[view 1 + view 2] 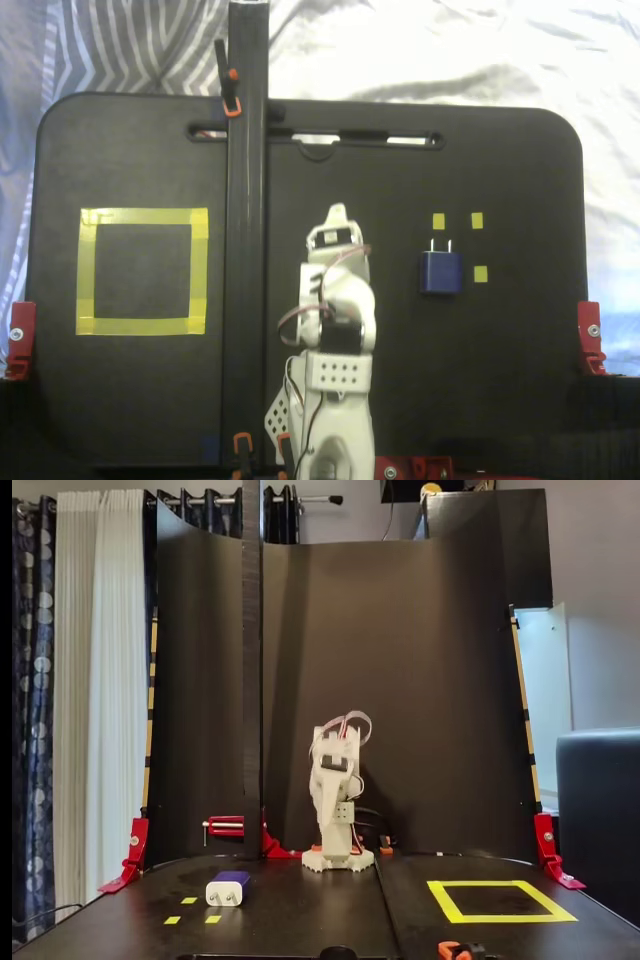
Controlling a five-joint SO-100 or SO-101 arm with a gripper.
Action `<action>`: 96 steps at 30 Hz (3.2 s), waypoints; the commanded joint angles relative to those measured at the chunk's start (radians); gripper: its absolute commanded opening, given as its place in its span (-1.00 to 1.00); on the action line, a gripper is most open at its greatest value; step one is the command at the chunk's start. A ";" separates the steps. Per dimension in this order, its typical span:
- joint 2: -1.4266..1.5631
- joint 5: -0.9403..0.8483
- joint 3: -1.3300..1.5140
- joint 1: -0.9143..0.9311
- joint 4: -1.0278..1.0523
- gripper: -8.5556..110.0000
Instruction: Grasp a block and put it in the designated area.
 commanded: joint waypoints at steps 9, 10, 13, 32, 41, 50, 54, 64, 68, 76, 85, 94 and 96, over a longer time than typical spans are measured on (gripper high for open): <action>-0.333 -0.428 -0.460 0.049 0.281 -0.86; -0.360 -0.482 -0.477 0.057 0.295 -0.86; -0.434 -0.658 -0.488 0.083 0.304 -0.86; -0.775 -1.710 -0.638 0.485 0.601 -0.86; -0.916 -1.891 -0.755 0.632 0.603 -0.86; -1.020 -1.991 -0.755 0.735 0.506 -0.86; -1.063 -2.008 -0.755 0.761 0.468 -0.86; -1.141 -2.010 -0.756 0.784 0.394 -0.86; -1.141 -2.000 -0.756 0.785 0.393 -0.85; -1.141 -1.988 -0.756 0.792 0.388 -0.81; -1.141 -1.997 -0.755 0.793 0.365 -0.21; -1.181 -1.999 -0.755 0.798 0.347 -0.16; -1.201 -1.994 -0.755 0.798 0.337 -0.17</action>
